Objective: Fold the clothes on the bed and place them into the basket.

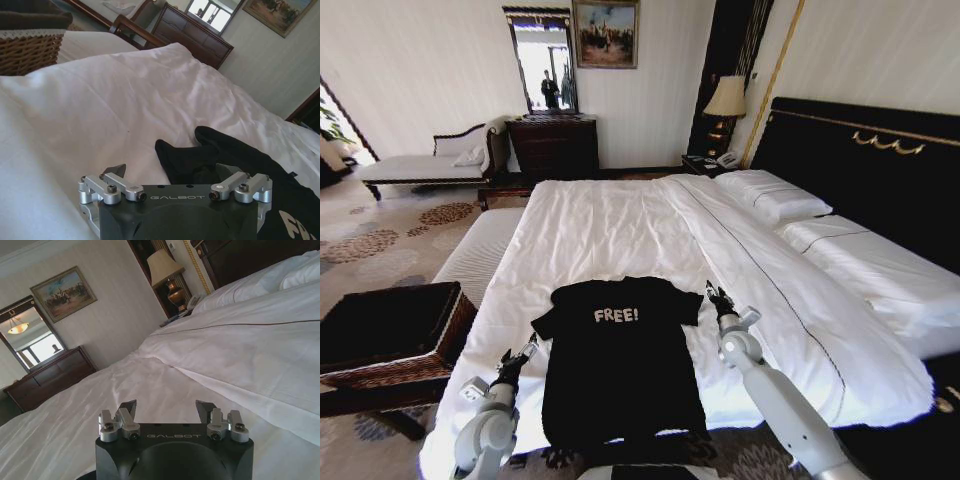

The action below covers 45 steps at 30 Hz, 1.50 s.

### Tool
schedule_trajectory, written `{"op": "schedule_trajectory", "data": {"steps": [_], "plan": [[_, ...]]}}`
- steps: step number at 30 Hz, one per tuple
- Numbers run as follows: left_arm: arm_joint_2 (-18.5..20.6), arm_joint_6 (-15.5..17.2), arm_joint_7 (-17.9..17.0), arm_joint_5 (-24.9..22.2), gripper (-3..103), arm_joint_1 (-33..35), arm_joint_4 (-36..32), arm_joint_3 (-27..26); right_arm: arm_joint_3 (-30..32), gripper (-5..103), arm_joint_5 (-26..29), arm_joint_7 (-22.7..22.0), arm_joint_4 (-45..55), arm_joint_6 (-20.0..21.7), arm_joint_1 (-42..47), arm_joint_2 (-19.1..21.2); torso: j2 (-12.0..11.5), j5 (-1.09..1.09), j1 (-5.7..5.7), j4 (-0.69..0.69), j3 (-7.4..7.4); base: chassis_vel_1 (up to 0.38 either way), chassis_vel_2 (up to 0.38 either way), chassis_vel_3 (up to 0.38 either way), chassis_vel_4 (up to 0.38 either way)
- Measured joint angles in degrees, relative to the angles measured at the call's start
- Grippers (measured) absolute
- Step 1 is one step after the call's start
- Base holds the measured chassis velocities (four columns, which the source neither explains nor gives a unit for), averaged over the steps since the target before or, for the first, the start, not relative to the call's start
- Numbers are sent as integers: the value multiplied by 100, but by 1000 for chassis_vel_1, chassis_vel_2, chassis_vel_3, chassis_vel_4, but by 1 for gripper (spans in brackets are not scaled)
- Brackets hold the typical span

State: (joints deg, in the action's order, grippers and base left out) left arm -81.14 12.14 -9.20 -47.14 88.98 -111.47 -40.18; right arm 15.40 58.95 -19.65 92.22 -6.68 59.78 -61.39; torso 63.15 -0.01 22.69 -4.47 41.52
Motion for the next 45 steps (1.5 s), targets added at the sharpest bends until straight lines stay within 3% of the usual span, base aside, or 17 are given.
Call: {"op": "schedule_trajectory", "data": {"steps": [5, 7, 8, 9, 10, 11, 13, 20, 34, 38, 40, 45], "plan": [[50, 160, -175, -149, 100, -379, 127, 232, 15, 88, -44, -107, 238, -2, 205, -167, 0, 1, 0, 0, 0, 0, 0, 0, 0], [104, 169, -193, 21, 100, -481, 191, 299, 12, 88, -57, -129, 249, -2, 228, -205, 0, 1, 0, 0, 0, 0, 0, 0, 0], [251, 163, -195, 573, 100, -670, 360, 455, 1, 97, -74, -160, 255, -2, 249, -263, 0, 1, 0, 0, 0, 0, 0, 0, 0], [378, 119, -172, 1006, 100, -770, 486, 544, -5, 97, -80, -176, 255, 0, 254, -280, 0, -1, 0, 0, 0, 0, 0, 0, 0], [378, 119, -172, 1006, 100, -770, 486, 544, -5, 97, -80, -176, 255, 0, 254, -280, 0, -1, 0, 0, 0, 0, 0, 0, 0], [578, 33, -87, 1522, 100, -891, 653, 643, -11, 99, -85, -200, 257, 5, 261, -298, 0, 0, 0, 0, 1, 0, 0, 0, 0], [841, -44, 8, 1897, 100, -1029, 877, 745, -16, 100, -86, -235, 259, 14, 268, -305, 0, 1, 0, 1, 1, 0, 0, 0, 0], [1182, -118, 171, 2120, 100, -1164, 1349, 909, -22, 100, -86, -285, 247, 34, 293, -337, 0, 1, 1, 1, 1, 0, 0, 0, 0], [1082, -452, 259, 2942, 101, -1261, 1659, 1173, -34, 100, -97, -408, 154, 93, 316, -405, 0, 2, 0, 0, 1, 0, 0, 0, 0], [1082, -491, 237, 3031, 97, -1295, 1682, 1173, -32, 100, -102, -418, 144, 94, 335, -415, 0, 1, 0, 0, 1, 0, 0, 0, 0], [1087, -502, 212, 3085, 88, -1322, 1717, 1167, -32, 100, -103, -427, 143, 95, 341, -423, 0, 1, 0, 0, 1, 0, 0, 0, 0], [1114, -543, 194, 3242, 85, -1376, 1816, 1158, -36, 100, -105, -435, 143, 98, 344, -429, 0, 1, 1, 0, 1, 0, 0, 0, 0]]}}
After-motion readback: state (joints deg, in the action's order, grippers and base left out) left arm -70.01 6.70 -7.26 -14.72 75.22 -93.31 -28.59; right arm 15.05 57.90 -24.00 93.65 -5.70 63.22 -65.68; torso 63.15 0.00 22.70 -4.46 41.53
